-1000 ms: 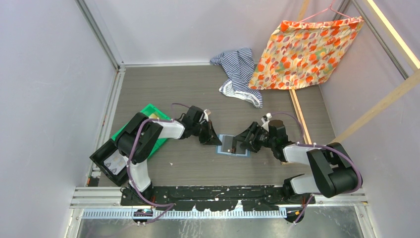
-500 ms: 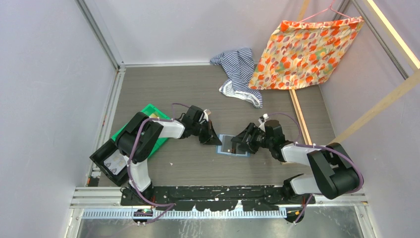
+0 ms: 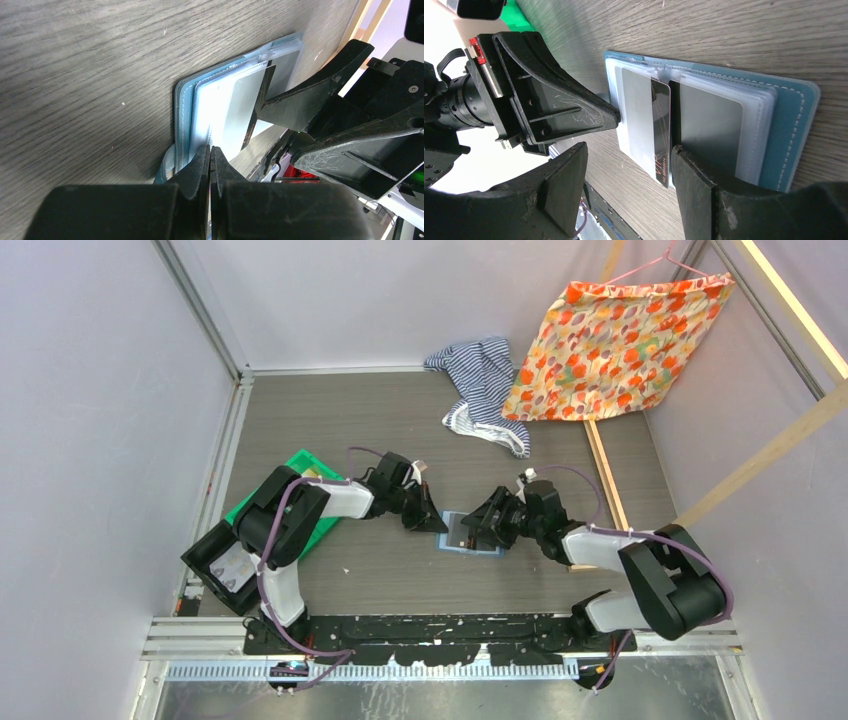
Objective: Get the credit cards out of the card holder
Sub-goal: Remove the credit card from the card holder.
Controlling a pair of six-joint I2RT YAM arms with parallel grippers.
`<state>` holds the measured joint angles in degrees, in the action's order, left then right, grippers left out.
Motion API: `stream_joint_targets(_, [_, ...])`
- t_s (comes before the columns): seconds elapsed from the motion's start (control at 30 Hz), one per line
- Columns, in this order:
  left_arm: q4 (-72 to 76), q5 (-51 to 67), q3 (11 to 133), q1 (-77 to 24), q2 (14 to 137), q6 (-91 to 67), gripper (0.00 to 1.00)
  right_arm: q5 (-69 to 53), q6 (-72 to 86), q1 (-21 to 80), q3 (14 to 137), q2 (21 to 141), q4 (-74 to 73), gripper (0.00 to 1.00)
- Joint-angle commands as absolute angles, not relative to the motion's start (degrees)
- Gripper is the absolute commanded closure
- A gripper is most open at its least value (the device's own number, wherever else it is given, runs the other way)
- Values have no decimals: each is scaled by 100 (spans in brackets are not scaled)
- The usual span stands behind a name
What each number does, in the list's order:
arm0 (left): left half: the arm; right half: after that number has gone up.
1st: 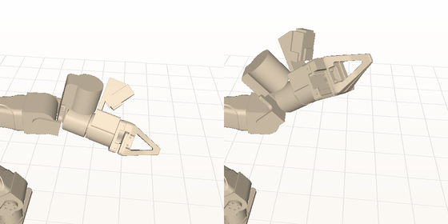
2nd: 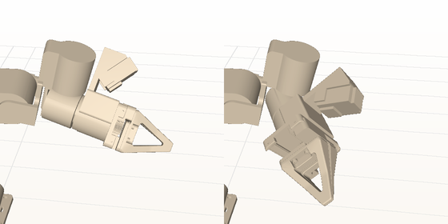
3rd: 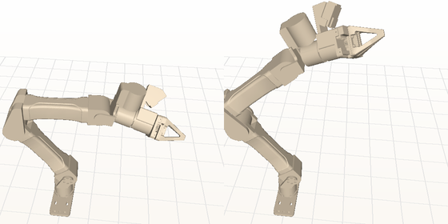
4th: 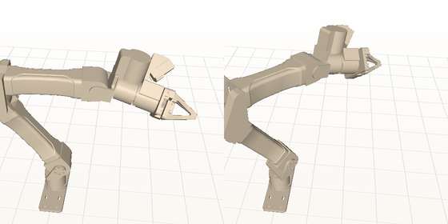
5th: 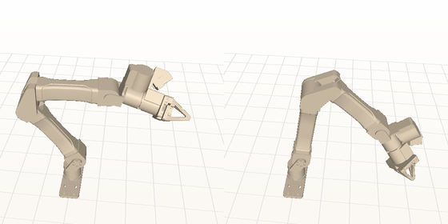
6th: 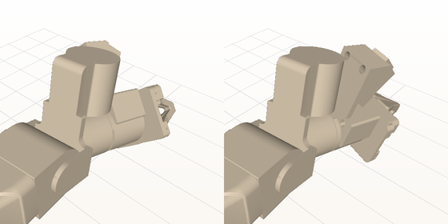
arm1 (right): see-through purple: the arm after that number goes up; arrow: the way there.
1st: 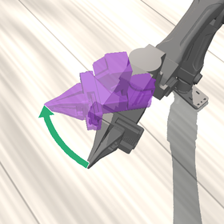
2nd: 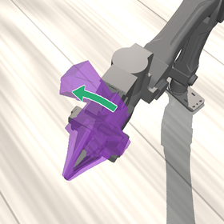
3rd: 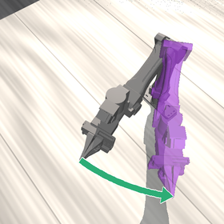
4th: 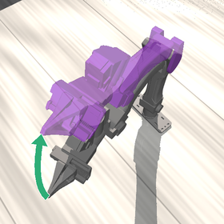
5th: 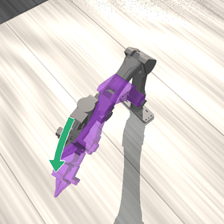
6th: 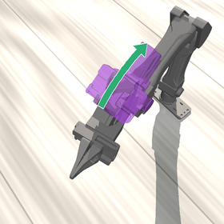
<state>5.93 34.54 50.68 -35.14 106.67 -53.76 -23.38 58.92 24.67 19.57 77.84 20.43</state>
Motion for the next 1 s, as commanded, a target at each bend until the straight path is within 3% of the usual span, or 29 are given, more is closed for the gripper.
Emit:
stream_joint_targets(0.0, [202,2958,5097,-3530,10907,-5150,100,-1775,5764,2498,1753,8185,1509,32])
stream_joint_targets(0.57, [185,2951,5054,-3528,10872,-5123,100,-1868,5996,2494,1416,8369,2445,33])
stream_joint_targets(0.77, [185,2953,5054,-3530,10857,-5114,100,-1785,6032,2471,1380,8483,2532,57])
stream_joint_targets(0.97, [163,2953,5036,-3532,10833,-5115,99,-1826,6102,2393,1326,8798,2890,71])
